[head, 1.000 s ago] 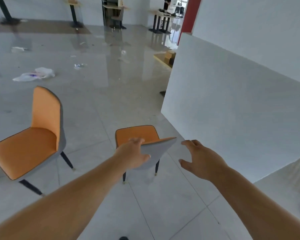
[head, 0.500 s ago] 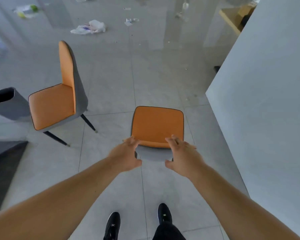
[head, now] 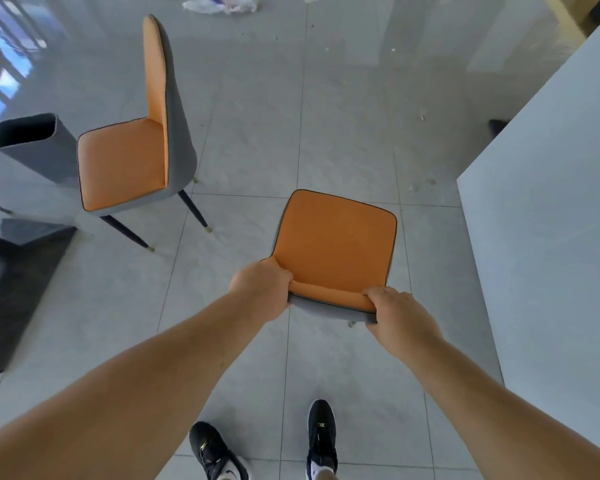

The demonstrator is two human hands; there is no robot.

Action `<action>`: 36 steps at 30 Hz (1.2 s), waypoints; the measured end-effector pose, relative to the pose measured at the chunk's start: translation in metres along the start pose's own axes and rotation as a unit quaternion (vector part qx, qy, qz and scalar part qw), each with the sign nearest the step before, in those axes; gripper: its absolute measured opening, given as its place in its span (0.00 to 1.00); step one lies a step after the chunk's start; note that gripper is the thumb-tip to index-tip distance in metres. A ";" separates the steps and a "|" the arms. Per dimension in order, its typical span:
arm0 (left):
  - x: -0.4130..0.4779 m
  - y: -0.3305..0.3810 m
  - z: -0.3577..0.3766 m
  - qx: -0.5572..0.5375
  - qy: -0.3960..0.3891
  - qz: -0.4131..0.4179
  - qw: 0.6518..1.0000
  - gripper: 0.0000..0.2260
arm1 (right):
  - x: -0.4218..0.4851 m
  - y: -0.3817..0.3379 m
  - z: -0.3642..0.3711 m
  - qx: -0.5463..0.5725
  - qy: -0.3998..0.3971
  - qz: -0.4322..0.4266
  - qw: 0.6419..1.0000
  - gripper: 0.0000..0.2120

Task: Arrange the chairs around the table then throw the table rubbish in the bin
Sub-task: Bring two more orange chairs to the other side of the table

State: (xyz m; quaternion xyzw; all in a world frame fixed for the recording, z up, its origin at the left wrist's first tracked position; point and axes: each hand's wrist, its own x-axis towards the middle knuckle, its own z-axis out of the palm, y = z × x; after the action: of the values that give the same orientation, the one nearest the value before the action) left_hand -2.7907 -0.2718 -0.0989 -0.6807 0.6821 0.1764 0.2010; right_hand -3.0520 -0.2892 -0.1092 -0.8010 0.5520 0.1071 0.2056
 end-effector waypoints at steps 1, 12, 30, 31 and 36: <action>-0.005 -0.006 0.002 -0.002 0.006 -0.008 1.000 0.09 | 0.001 -0.008 0.000 0.001 -0.002 -0.005 1.000 0.15; -0.127 -0.141 0.067 -0.135 -0.004 -0.168 0.976 0.03 | 0.023 -0.169 0.026 -0.042 -0.038 -0.171 0.984 0.19; -0.361 -0.362 0.221 -0.377 -0.013 -0.477 0.793 0.08 | 0.050 -0.569 0.099 -0.209 -0.180 -0.461 0.843 0.23; -0.372 -0.373 0.229 -0.390 -0.012 -0.485 0.782 0.08 | 0.048 -0.592 0.104 -0.219 -0.182 -0.474 0.833 0.23; -0.401 -0.433 0.249 -0.397 -0.026 -0.504 0.767 0.08 | 0.052 -0.692 0.124 -0.243 -0.177 -0.533 0.791 0.21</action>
State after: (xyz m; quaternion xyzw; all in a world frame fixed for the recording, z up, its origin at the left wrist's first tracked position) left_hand -2.3527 0.1954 -0.0912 -0.9407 0.1049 0.3226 -0.0099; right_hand -2.3837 -0.0660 -0.0944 -0.9586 -0.0533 0.2513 0.1228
